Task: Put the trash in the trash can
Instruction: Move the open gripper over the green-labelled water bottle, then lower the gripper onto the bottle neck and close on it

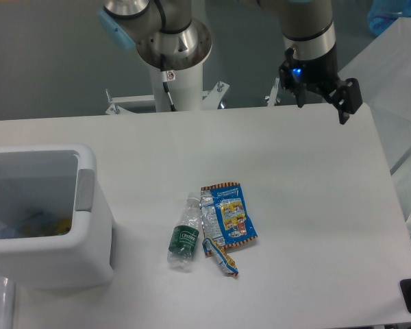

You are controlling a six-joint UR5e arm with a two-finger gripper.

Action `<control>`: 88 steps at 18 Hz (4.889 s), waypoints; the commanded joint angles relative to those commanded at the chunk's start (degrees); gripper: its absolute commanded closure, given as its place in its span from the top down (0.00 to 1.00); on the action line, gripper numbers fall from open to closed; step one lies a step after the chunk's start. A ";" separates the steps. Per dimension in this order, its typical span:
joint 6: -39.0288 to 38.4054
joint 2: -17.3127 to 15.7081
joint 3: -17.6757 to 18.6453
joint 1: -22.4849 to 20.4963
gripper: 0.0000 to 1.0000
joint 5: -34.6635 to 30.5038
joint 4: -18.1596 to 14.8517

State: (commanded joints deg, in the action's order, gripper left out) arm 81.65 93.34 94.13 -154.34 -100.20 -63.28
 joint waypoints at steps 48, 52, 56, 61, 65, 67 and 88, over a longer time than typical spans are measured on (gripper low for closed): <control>-40.43 14.50 19.16 14.76 1.00 18.20 17.30; -39.82 15.91 19.34 15.12 1.00 18.11 18.10; -39.12 16.35 19.77 15.12 1.00 18.02 18.37; -38.06 16.61 20.21 15.21 1.00 17.93 18.37; -37.88 16.70 20.30 15.21 0.92 17.84 18.37; -37.88 16.70 20.39 15.21 0.86 17.06 18.37; -37.71 15.91 19.60 15.12 0.44 16.70 18.19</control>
State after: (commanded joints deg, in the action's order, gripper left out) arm 43.95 109.25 113.73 -139.22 -83.50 -45.09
